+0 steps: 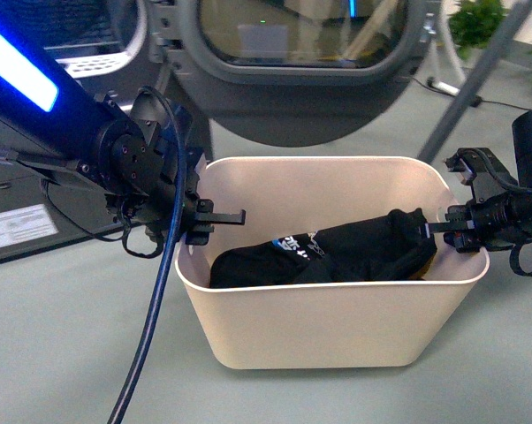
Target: Move hamper under clothes hanger
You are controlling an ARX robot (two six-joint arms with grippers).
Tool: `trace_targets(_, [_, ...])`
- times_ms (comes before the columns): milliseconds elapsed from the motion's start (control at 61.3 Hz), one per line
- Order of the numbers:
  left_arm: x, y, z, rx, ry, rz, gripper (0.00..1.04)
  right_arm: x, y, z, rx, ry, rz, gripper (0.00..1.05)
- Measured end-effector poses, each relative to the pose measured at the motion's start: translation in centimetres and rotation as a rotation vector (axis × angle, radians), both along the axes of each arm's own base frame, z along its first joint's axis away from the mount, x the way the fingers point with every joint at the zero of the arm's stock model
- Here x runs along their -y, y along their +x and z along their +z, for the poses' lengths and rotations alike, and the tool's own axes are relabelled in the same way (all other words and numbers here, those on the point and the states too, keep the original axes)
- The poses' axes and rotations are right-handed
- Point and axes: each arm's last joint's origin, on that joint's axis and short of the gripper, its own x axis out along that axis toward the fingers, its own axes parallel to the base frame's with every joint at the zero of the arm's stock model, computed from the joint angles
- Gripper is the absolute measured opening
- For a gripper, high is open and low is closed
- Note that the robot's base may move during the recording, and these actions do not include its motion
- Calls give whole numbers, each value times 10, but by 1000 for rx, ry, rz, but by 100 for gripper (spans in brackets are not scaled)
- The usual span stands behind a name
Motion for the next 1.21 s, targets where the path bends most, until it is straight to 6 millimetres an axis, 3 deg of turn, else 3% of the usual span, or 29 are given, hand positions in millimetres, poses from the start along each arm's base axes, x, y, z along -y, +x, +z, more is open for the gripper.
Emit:
trace_targets(408, [-11,2,0,1,9,28,7,-9,0,0,1,3,23,3])
trace_targets(1208, [-7,2,3,5,5,19,7,-7,0,1,1,-1,15,3])
